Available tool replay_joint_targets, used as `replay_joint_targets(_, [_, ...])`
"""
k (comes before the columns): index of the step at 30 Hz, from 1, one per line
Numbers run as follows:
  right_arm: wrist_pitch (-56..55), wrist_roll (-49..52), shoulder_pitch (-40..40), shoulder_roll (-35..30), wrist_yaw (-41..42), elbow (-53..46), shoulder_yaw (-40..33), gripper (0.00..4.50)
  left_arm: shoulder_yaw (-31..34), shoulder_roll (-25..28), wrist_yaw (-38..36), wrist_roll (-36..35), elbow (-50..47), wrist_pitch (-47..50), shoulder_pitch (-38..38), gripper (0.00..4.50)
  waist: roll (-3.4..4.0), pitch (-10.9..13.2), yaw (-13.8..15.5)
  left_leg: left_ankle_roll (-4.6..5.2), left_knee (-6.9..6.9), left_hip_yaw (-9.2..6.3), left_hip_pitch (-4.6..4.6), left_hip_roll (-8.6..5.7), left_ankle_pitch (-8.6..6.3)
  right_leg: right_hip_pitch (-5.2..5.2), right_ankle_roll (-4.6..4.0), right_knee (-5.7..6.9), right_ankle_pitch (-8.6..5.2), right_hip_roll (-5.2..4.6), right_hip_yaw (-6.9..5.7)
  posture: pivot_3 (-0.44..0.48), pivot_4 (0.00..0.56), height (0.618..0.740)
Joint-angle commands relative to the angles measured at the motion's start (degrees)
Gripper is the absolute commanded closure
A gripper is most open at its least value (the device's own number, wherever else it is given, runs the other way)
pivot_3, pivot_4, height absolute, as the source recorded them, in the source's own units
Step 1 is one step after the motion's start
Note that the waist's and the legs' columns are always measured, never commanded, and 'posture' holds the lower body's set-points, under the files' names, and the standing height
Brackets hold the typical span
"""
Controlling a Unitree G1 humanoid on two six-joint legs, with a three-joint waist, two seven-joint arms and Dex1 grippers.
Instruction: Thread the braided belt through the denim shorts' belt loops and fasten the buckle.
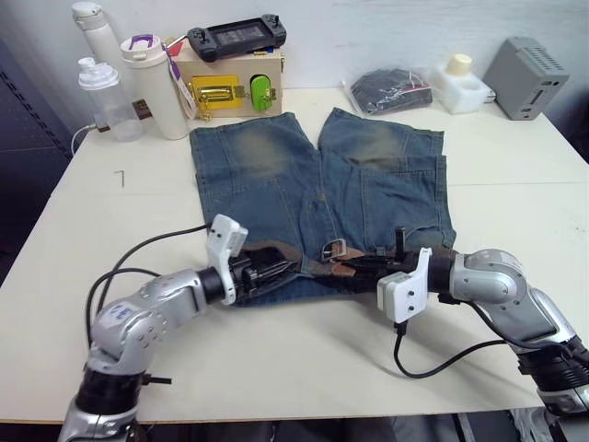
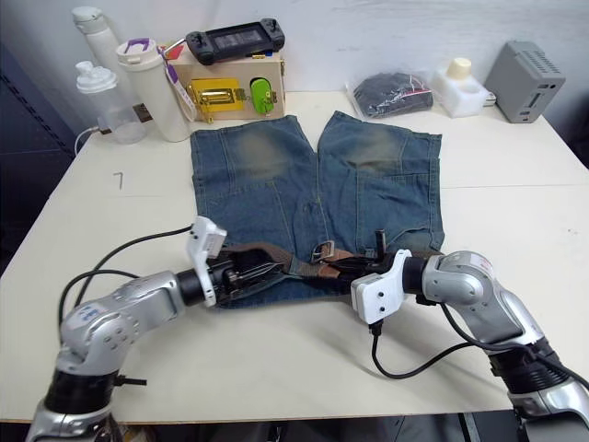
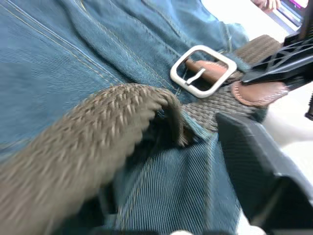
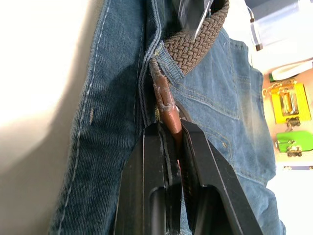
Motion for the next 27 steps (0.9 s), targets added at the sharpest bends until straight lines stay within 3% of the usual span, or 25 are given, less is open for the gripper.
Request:
replay_joint_targets(1, [1.22,2.7,-0.54,-0.77,0.41,-2.47,-1.61,4.5,4.2,2.86,0.49,-1.81,-11.9,0.73,8.06,1.53,0.0,0.0,0.0,0.0,0.0,0.0,0.0,0.0,0.0,0.01,0.0,0.0,0.0,0.0,0.0,0.0,0.15,0.645])
replay_joint_targets(4, [1.61,3.46,-0.52,-0.97,0.67,-3.08,-1.81,4.5,3.07,2.98,1.74,1.21,-14.57,-0.96,11.15,2.27,0.02,-0.01,0.1,0.0,0.01,0.02,0.0,0.0,0.0,0.02,0.0,0.0,0.0,-0.03,0.03,0.0,0.15,0.645])
replay_joint_targets(9, [2.68,5.55,-0.4,-1.54,1.83,-4.16,-2.21,4.5,-0.69,3.21,4.74,9.59,-12.95,-3.79,13.6,4.24,0.02,-0.01,0.53,0.0,0.07,0.07,-0.02,0.0,0.0,0.05,-0.01,-0.03,-0.01,-0.08,0.01,0.0,0.15,0.645])
replay_joint_targets(10, [3.01,6.12,-0.34,-1.84,2.18,-4.52,-2.42,4.5,-2.24,4.17,4.39,11.84,-12.67,-4.64,14.36,4.41,0.02,-0.01,0.52,0.0,0.07,0.08,-0.02,0.0,0.0,0.05,-0.01,-0.03,-0.01,-0.08,0.01,0.0,0.15,0.645])
replay_joint_targets(12, [6.07,9.57,-0.3,-3.05,4.09,-6.27,-3.4,4.5,-7.64,7.98,2.57,18.16,-12.69,-7.35,16.65,4.47,0.02,-0.01,0.47,0.01,0.06,0.09,-0.02,0.01,0.0,0.03,-0.01,-0.03,-0.01,-0.08,0.01,0.0,0.15,0.645])
replay_joint_targets(17, [15.33,18.92,-1.61,-7.14,8.35,-10.52,-7.43,4.5,-13.86,12.51,0.05,28.1,-9.83,-14.93,21.34,4.47,0.4,-0.24,0.57,0.12,0.04,0.18,-0.02,0.01,-0.07,0.06,-0.04,-0.11,-0.02,-0.15,-0.01,0.0,0.15,0.645])
replay_joint_targets(23, [28.65,31.59,-7.03,-12.57,14.85,-8.25,-13.98,4.5,-14.06,12.04,-1.35,32.29,-9.02,-19.45,22.19,4.47,0.61,-0.36,0.55,0.14,-0.06,0.24,0.0,0.08,-0.08,0.17,-0.06,-0.51,-0.05,-0.18,-0.18,0.0,0.15,0.645])
replay_joint_targets(27, [30.67,32.32,-11.51,-12.22,16.75,-3.83,-14.31,4.5,-12.13,11.91,-3.33,32.55,-10.95,-21.29,20.98,4.47,0.61,-0.36,0.55,0.14,-0.09,0.24,0.02,0.11,-0.08,0.23,-0.06,-0.62,-0.05,-0.18,-0.23,0.0,0.15,0.645])
